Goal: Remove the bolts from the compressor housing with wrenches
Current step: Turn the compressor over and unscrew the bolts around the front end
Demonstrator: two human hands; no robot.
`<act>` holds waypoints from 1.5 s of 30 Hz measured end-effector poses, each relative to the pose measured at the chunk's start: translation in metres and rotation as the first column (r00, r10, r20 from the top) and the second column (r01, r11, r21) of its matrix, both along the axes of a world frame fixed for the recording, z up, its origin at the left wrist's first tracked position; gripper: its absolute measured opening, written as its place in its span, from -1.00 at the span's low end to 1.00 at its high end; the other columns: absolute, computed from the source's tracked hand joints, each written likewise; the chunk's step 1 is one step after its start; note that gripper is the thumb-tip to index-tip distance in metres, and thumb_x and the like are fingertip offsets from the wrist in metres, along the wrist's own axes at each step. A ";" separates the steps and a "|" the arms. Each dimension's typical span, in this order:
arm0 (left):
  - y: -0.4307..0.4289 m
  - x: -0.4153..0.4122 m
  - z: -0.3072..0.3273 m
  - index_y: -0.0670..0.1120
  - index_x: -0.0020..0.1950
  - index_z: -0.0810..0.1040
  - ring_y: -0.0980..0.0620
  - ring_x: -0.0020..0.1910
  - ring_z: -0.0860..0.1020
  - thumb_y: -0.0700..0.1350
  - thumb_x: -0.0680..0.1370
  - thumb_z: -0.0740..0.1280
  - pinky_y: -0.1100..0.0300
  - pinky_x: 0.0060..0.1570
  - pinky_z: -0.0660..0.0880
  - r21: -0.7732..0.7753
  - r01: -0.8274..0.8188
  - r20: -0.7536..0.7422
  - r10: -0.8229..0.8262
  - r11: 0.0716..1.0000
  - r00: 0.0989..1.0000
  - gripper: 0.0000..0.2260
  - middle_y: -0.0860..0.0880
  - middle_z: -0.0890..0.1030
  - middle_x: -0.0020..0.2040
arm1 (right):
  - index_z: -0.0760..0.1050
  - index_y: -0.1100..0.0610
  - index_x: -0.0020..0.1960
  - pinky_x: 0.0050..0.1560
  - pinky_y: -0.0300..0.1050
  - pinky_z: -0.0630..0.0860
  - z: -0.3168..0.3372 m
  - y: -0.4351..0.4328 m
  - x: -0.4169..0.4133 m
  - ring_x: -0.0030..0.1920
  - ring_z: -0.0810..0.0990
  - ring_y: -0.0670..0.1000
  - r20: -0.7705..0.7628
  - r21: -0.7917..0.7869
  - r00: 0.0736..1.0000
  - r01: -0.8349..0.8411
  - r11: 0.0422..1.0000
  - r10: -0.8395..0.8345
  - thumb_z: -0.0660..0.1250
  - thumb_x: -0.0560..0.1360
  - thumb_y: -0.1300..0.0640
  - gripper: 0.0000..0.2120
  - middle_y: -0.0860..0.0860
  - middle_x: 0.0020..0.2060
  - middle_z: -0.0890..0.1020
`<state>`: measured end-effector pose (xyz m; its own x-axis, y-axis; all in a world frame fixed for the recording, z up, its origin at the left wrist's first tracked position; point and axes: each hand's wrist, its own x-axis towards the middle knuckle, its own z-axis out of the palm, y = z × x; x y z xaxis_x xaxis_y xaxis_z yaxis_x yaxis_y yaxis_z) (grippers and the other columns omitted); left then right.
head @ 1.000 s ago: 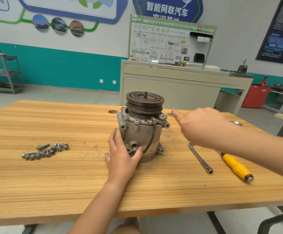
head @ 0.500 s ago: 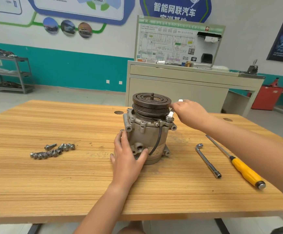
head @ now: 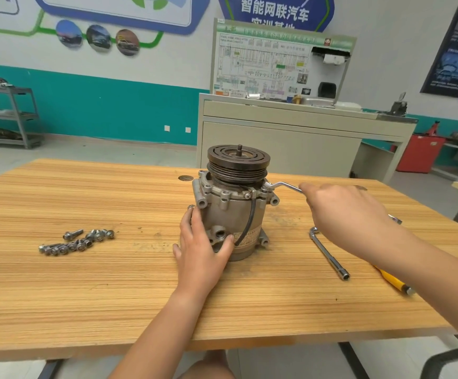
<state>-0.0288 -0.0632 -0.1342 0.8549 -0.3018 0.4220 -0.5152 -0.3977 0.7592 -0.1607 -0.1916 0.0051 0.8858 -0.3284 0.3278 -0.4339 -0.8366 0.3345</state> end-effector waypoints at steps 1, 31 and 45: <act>0.000 0.000 0.000 -0.08 0.54 -0.03 -0.04 0.48 0.12 0.08 0.50 0.36 -0.26 0.38 0.10 0.001 0.000 0.000 0.000 1.000 1.000 -0.23 -0.03 0.03 0.52 | 0.23 0.11 0.30 -0.50 -0.18 0.18 0.001 0.004 0.001 -0.43 0.27 -0.04 -0.031 -0.028 0.999 0.021 0.999 -0.022 0.09 0.50 0.35 -0.61 -0.03 -0.38 0.31; 0.001 0.002 -0.001 -0.08 0.54 0.00 -0.02 0.45 0.17 0.11 0.48 0.36 -0.21 0.38 0.12 -0.004 -0.017 0.016 0.017 1.000 1.000 -0.22 -0.02 0.06 0.51 | 0.44 0.33 0.15 -0.34 -0.03 0.36 -0.015 -0.068 0.067 -0.30 0.53 0.17 0.484 0.072 0.799 -0.444 0.893 0.358 0.13 0.59 0.24 -0.77 0.16 -0.31 0.56; 0.000 0.003 -0.003 -0.10 0.53 0.02 -0.03 0.47 0.14 0.09 0.49 0.36 -0.30 0.37 0.09 0.017 -0.030 0.050 0.029 0.999 0.998 -0.23 -0.04 0.07 0.52 | 0.18 0.28 0.36 -0.58 -0.17 0.12 0.004 0.016 0.006 -0.46 0.28 0.02 -0.174 -0.271 0.984 -0.011 0.962 -0.037 0.12 0.47 0.37 -0.54 -0.01 -0.46 0.24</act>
